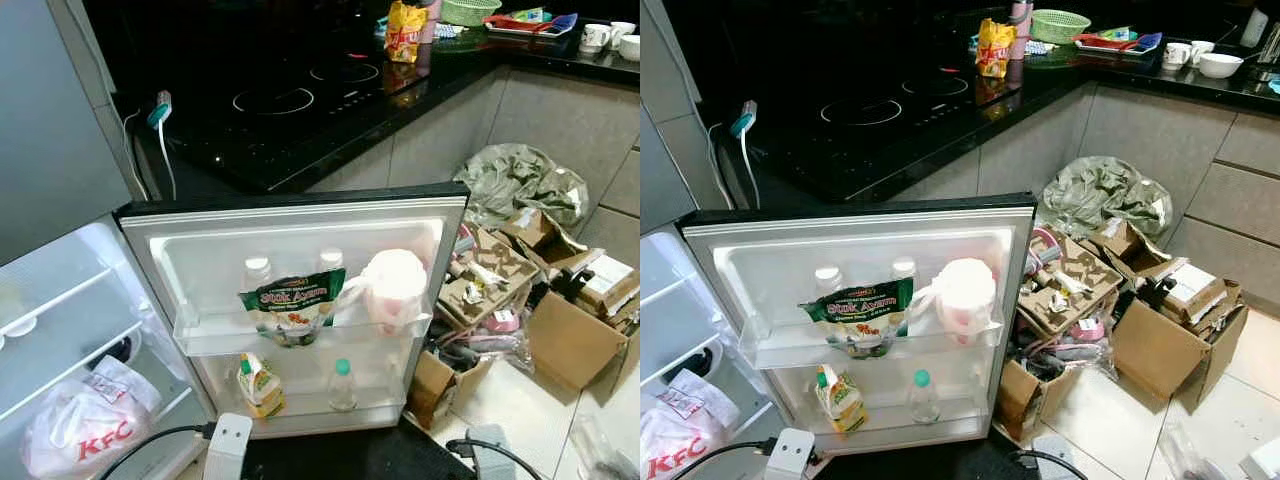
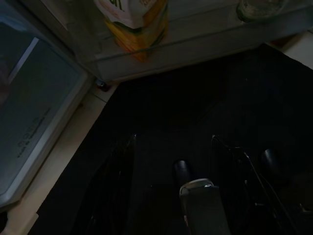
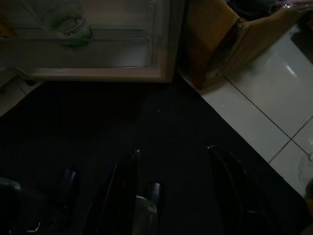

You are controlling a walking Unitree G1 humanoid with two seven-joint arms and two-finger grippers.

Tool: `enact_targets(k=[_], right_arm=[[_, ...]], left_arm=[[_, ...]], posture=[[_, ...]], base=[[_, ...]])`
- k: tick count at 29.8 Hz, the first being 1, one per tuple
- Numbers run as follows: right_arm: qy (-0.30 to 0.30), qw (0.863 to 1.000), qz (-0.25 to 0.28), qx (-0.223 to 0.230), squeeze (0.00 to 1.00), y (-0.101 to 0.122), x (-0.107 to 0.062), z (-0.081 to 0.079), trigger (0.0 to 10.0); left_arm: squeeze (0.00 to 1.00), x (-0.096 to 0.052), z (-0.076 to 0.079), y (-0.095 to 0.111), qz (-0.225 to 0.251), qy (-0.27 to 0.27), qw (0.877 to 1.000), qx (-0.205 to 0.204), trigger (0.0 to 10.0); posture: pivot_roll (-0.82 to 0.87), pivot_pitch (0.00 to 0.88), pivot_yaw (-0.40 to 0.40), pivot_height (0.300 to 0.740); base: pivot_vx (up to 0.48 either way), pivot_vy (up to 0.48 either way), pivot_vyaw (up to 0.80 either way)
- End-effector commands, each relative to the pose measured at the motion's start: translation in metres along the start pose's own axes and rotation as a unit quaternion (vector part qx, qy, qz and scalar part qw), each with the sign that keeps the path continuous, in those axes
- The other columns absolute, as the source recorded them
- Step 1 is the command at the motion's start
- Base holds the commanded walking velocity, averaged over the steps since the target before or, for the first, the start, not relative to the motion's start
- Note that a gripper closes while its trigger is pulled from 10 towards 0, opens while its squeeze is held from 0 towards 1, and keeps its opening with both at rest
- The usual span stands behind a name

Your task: Restocking fridge

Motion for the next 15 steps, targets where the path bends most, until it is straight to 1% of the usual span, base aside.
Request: enact_targets(k=[1,9,15], right_arm=[[-0.006,1.0,-0.008,0.013,0.0,-0.0072,-0.0015,0.001,10.0],[-0.009,1.0,-0.007,0.014,0.0,-0.0064,-0.0015,0.0024,10.0],[-0.015,1.0,-0.017,0.015,0.0,-0.0121,-0.0029,0.0043,10.0]], left_arm=[[0.0,-0.0016,-0.0071,-0.0044,-0.012,0.012,1.0,-0.008,10.0],[0.0,-0.001,-0.0045,-0.005,-0.018,0.009,1.0,-0.004,10.0],[0.0,-0.0018,-0.0025,-0.0084,-0.024,0.009,1.0,-0.001,10.0]], posture=[[-0.03,0.001,0.028,0.74],[-0.03,0.0,0.03,0.74],[-0.04,0.0,0.022,0.74]], base=[[0.0,0.0,0.0],[0.0,0.0,0.0],[0.0,0.0,0.0]])
Point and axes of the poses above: a point about 5 cm out from each wrist's last joint towards the gripper, its own x axis pointing out of the wrist towards the gripper, its own y axis along the axis of the wrist's last joint, z = x × y, the point moved 2 cm from there along x, pointing out of the wrist towards the gripper, and after that the axes turned 12 degrees about x, right-handed, at the moved point
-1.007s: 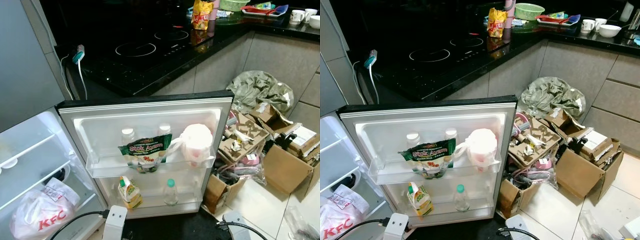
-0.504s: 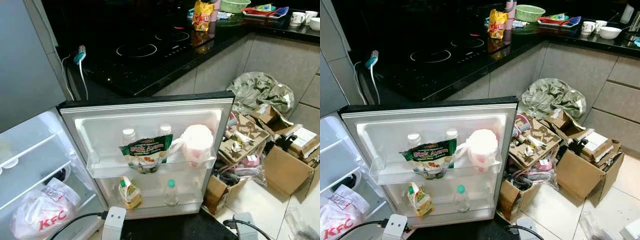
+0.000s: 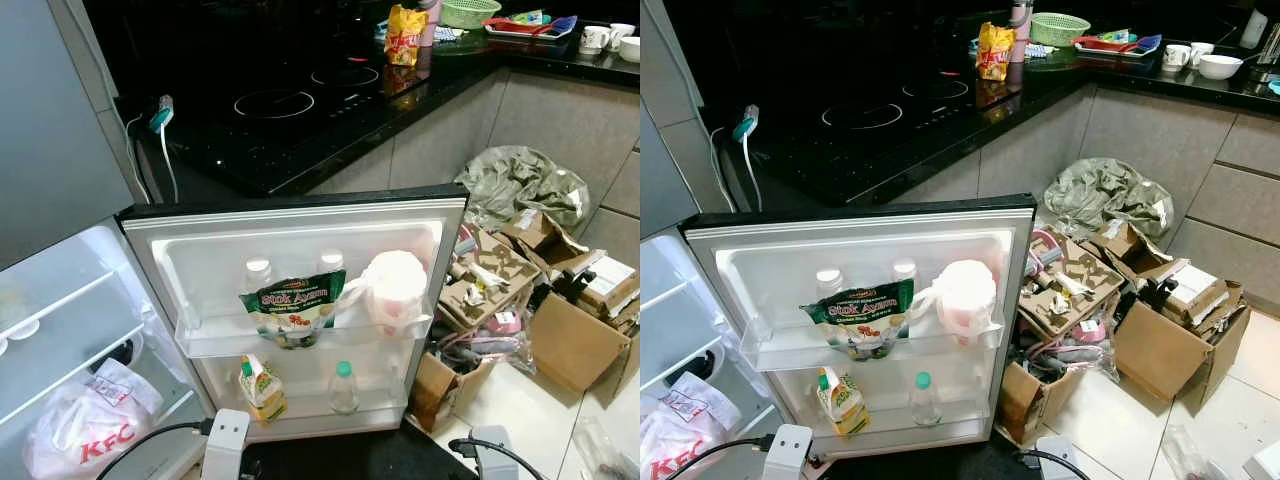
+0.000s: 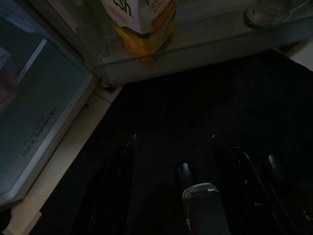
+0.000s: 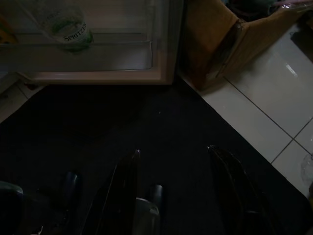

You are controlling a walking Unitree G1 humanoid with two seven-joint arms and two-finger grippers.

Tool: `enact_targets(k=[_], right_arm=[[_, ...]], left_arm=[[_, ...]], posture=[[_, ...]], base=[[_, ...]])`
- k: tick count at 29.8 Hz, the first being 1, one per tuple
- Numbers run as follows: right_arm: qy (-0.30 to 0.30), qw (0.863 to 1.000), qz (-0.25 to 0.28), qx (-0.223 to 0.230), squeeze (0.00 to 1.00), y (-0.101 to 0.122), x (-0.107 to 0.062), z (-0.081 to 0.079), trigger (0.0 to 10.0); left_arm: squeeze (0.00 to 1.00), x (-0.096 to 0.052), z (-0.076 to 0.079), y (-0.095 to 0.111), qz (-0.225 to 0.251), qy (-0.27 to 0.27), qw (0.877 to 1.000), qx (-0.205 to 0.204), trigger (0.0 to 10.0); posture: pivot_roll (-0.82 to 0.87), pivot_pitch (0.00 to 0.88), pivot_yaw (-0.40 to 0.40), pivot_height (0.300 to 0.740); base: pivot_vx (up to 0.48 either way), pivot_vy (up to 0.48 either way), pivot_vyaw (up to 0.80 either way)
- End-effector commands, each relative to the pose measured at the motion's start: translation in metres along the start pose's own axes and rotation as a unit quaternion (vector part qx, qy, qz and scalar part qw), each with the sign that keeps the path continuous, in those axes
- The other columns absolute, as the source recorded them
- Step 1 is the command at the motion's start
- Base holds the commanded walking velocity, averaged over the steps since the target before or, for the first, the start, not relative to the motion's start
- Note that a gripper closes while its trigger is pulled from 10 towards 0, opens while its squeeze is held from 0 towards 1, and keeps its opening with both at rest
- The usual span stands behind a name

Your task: Restocking fridge

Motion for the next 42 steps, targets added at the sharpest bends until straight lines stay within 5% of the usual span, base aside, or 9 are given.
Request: enact_targets(k=[1,25,42], right_arm=[[-0.008,1.0,-0.019,0.006,0.0,-0.011,-0.002,0.003,10.0],[0.005,1.0,-0.025,0.013,0.0,-0.011,0.001,-0.012,10.0],[0.002,1.0,-0.02,0.01,0.0,-0.006,0.001,-0.007,10.0]], left_arm=[[0.0,-0.003,-0.001,-0.01,-0.02,0.001,1.0,0.004,10.0],[0.0,0.001,0.0,-0.006,-0.035,0.004,0.999,0.029,10.0],[0.0,0.002,0.003,-0.004,-0.038,0.007,0.999,0.029,10.0]], posture=[[-0.04,0.0,0.022,0.74],[0.01,0.0,0.043,0.74],[0.0,0.0,0.032,0.74]], base=[[0.0,0.0,0.0],[0.0,0.0,0.0],[0.0,0.0,0.0]])
Point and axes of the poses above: a point about 5 cm out from each wrist's last joint towards the gripper, its own x axis pointing out of the wrist towards the gripper, its own y axis along the axis of the wrist's last joint, z = x × y, the point moved 2 cm from there along x, pointing out of the wrist towards the gripper, and after that the axes turned 12 degrees about x, right-handed, at the moved point
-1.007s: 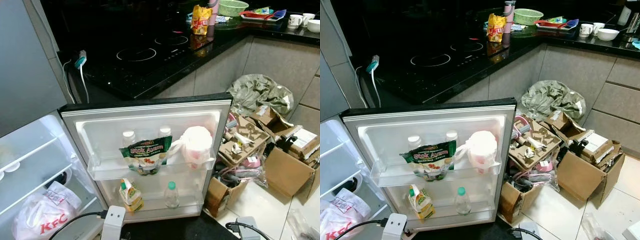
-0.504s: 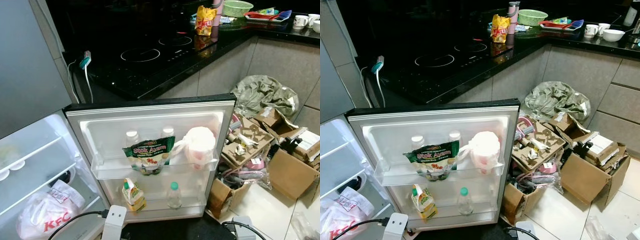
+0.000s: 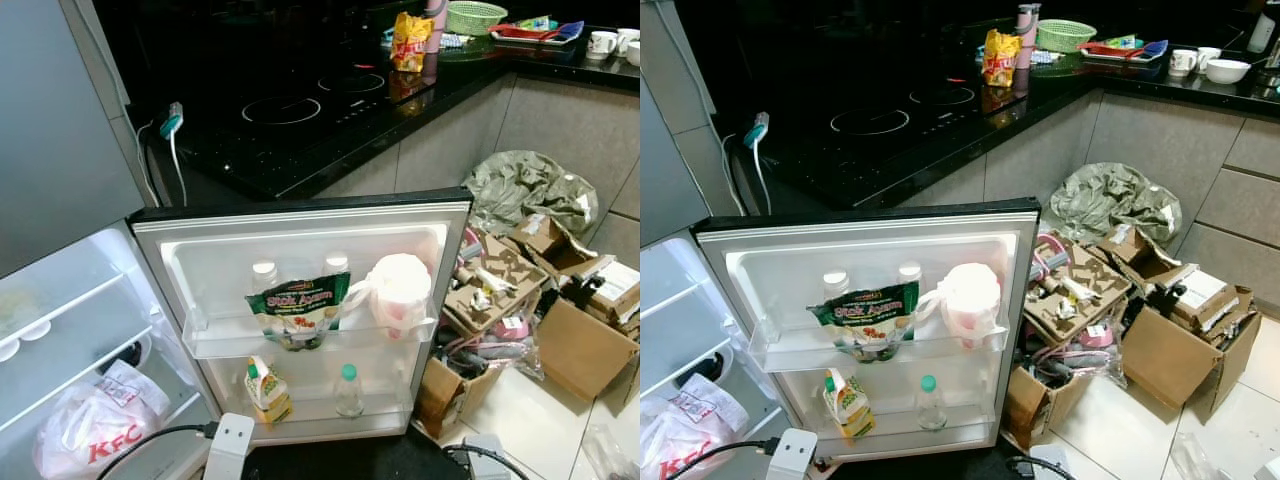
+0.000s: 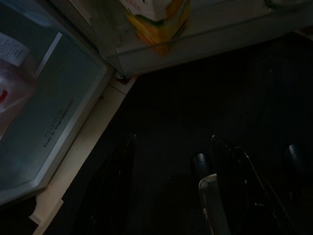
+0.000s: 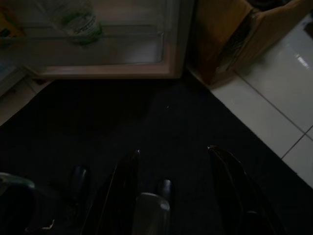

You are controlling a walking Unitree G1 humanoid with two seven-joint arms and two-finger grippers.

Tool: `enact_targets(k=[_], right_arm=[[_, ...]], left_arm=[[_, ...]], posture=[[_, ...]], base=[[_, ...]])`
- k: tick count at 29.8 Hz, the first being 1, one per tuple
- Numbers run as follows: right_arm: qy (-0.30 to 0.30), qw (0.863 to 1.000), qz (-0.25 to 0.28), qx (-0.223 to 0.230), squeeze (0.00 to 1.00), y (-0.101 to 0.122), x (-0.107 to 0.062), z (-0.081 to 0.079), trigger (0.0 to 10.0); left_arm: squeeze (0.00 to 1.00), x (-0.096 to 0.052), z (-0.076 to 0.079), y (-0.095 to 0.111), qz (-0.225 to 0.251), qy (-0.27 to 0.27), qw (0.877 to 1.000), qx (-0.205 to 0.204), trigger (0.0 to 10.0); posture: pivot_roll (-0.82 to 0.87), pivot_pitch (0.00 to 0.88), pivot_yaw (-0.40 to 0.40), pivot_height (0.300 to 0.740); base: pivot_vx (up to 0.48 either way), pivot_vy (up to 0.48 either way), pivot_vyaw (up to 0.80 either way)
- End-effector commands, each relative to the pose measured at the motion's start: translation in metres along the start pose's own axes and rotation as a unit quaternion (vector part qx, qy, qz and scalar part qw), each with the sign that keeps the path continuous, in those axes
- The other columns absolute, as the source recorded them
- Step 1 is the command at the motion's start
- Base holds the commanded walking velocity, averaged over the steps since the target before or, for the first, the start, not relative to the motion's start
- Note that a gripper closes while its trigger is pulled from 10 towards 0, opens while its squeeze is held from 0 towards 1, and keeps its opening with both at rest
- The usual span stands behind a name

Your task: Restocking fridge

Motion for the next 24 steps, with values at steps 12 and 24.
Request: enact_targets(k=[12,24], right_arm=[[-0.001,1.0,0.005,0.007,0.0,0.0044,0.0012,-0.0015,10.0],[-0.001,1.0,0.006,0.002,0.0,0.0047,-0.001,0.0076,10.0]], left_arm=[[0.0,0.0011,-0.0033,0.0048,0.006,-0.001,1.0,0.004,10.0],[0.0,-0.0002,0.0054,-0.0009,0.002,0.003,1.0,-0.014,10.0]], posture=[[-0.01,0.0,0.038,0.74],[-0.01,0.0,0.001,0.74]], base=[[0.0,0.0,0.0],[0.0,0.0,0.0]])
Point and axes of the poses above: a point about 5 cm out from each wrist's last joint towards the gripper, its own x axis pointing out of the wrist towards the gripper, its own y axis along the axis of the wrist's last joint, z = x × y, the point moved 2 cm from there along x, pointing out of the wrist towards the gripper, and after that the axes turned 12 degrees about x, right-handed, at the moved point
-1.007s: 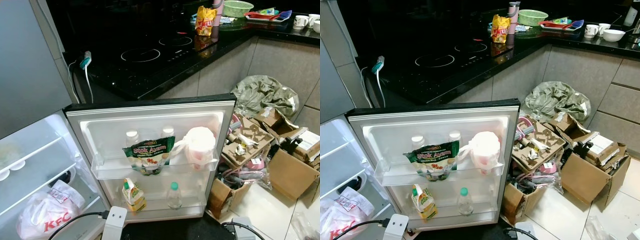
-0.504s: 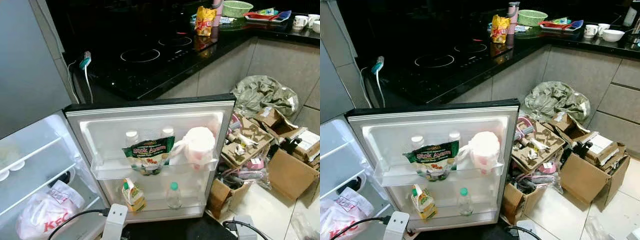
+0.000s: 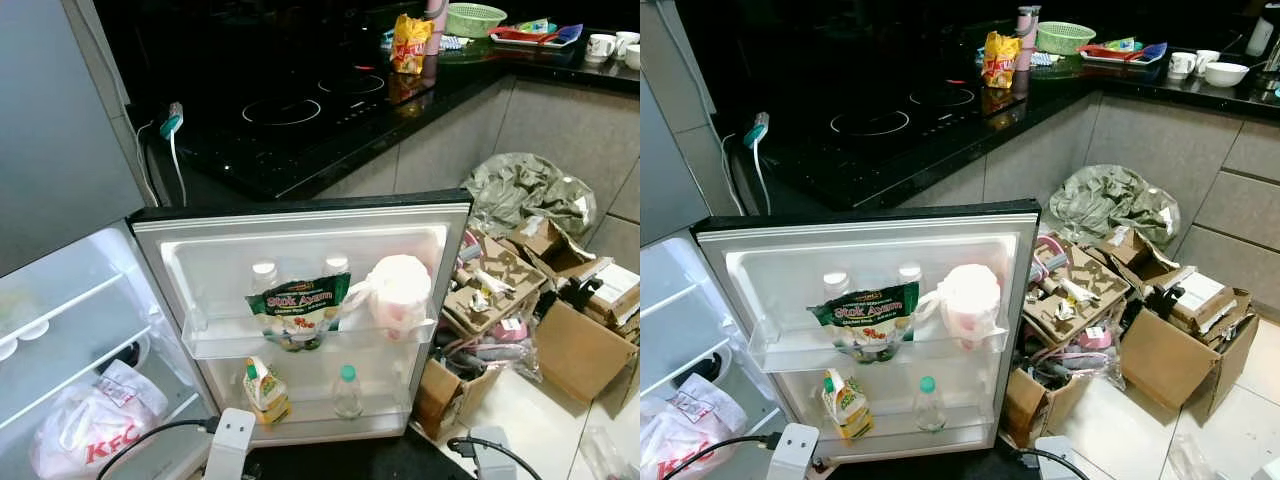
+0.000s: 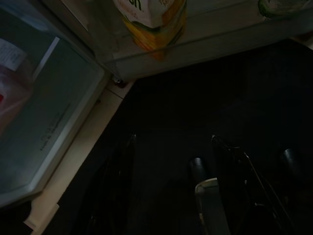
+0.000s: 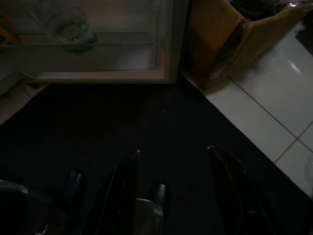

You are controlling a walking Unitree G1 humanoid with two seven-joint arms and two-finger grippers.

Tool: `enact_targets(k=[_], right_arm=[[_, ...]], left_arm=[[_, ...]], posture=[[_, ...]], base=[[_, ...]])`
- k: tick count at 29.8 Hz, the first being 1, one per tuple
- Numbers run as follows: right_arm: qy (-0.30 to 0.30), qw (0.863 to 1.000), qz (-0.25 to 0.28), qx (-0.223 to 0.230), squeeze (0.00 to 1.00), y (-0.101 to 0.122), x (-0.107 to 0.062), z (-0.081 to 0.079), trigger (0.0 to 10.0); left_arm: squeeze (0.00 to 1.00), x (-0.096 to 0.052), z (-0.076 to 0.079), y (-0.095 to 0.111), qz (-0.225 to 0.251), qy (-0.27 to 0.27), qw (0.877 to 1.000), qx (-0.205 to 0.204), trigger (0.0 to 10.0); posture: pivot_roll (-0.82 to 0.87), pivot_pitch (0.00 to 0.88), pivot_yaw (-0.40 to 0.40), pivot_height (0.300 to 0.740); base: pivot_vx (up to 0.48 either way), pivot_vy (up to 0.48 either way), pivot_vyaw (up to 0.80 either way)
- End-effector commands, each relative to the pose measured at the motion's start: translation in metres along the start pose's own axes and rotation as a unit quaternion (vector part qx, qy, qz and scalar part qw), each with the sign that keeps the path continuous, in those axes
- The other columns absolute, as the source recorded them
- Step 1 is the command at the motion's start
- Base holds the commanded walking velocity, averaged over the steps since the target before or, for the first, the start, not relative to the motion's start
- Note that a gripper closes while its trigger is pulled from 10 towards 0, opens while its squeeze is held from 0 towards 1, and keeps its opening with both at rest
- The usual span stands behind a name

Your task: Restocking fridge

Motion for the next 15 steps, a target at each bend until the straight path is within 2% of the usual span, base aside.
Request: enact_targets(k=[1,6,15], right_arm=[[-0.001,1.0,0.001,0.002,0.0,-0.001,-0.001,0.003,10.0],[-0.005,1.0,0.006,0.008,0.0,0.001,-0.001,0.005,10.0],[0.0,0.998,0.033,0.052,0.0,0.009,0.001,-0.002,10.0]], left_arm=[[0.0,-0.001,0.004,-0.003,-0.002,0.004,1.0,-0.011,10.0],[0.0,0.0,0.002,0.0,0.0,0.005,1.0,-0.012,10.0],[0.0,0.004,-0.005,0.015,0.017,0.005,1.0,-0.003,10.0]], posture=[[-0.02,0.0,0.001,0.74],[-0.03,0.0,0.018,0.74],[-0.02,0.0,0.036,0.74]], base=[[0.0,0.0,0.0],[0.0,0.0,0.0],[0.0,0.0,0.0]])
Point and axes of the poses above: a point about 5 cm out from each wrist's last joint towards the gripper, its own x axis pointing out of the wrist towards the gripper, its own y axis along the axis of the wrist's last joint, z = x × y, the point moved 2 cm from there along x, pointing out of the wrist towards the gripper, and after that the axes turned 12 degrees about x, right-handed, at the moved point
